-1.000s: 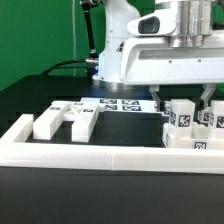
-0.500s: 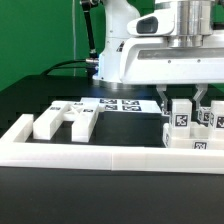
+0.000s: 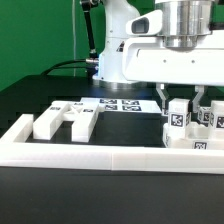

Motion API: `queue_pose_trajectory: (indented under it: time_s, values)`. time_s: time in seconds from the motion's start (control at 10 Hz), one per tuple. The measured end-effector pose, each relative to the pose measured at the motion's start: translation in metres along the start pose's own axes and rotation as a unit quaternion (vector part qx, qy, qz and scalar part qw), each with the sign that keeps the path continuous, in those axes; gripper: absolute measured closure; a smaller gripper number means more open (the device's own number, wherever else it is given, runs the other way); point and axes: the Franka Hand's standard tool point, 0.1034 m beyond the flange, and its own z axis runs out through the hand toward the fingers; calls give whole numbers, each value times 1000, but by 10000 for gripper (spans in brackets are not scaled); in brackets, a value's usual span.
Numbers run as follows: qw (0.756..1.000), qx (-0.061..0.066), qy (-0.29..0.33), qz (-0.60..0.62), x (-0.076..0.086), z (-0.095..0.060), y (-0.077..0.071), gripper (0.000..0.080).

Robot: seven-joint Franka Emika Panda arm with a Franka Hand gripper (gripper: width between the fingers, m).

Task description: Assemble chair

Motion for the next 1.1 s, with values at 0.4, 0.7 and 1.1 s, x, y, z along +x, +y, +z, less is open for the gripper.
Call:
queue_pose_trajectory:
  time_s: [0.4, 0.7, 1.1]
  values:
    - [974, 18, -5, 227, 0, 0, 3, 508]
    - [950, 22, -11, 311, -1, 0, 4, 495]
    - [966, 15, -21, 258, -6, 1, 1, 162]
